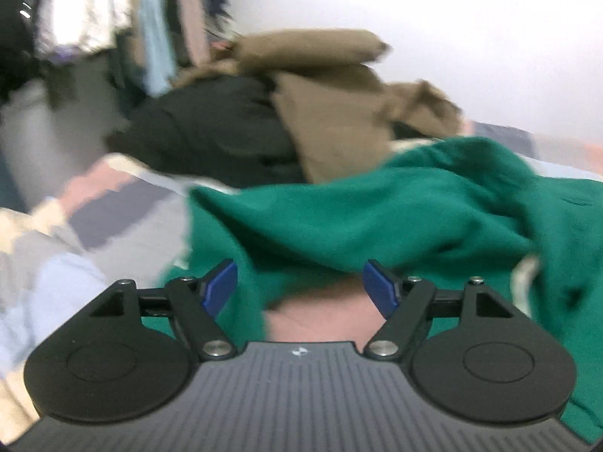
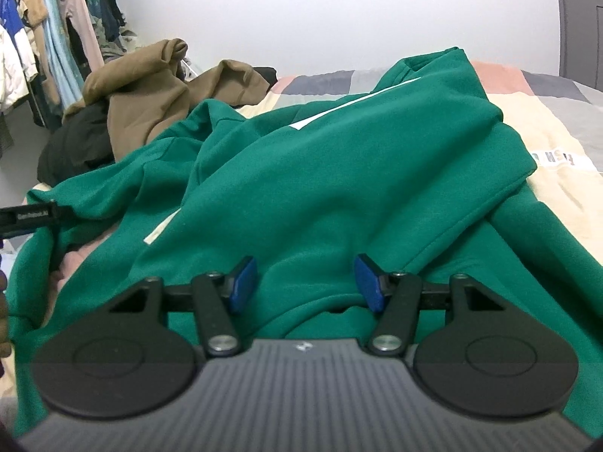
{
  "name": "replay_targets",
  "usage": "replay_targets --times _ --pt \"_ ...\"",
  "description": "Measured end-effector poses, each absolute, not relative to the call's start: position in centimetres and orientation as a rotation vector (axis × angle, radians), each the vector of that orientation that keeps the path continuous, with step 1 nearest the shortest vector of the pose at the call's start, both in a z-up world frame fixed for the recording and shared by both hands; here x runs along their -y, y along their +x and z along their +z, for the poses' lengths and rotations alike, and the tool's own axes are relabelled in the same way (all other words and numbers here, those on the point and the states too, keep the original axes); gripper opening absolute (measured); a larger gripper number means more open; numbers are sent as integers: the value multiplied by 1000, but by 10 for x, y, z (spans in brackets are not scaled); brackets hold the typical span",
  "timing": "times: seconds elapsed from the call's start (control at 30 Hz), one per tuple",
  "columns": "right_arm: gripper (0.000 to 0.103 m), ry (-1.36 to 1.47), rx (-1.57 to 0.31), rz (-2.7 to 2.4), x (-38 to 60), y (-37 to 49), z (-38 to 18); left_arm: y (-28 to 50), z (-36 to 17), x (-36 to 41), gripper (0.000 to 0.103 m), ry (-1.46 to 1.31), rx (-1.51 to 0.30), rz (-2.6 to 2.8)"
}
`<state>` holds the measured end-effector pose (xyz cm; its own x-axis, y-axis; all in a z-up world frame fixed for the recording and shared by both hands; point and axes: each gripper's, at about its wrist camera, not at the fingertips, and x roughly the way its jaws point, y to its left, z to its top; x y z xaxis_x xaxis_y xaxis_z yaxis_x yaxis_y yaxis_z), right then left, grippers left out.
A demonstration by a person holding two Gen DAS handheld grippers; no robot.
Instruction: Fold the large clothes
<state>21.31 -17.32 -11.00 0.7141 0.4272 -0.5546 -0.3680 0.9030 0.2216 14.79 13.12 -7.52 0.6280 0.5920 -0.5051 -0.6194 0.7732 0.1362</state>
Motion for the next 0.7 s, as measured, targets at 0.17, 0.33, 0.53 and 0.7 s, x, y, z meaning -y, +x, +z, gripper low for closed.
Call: replay_targets --times 0.17,0.33,0.53,0.7 --pt "77 97 -627 431 174 211 -108 155 -84 -161 78 36 -557 929" --pt "81 117 -637 442 173 210 -106 157 -101 -201 78 -110 -682 930" --pt "81 126 -639 454 174 212 -109 164 -116 -228 71 -146 -815 945" --pt "81 142 -641 466 177 213 -109 161 -113 -239 37 -137 -849 986"
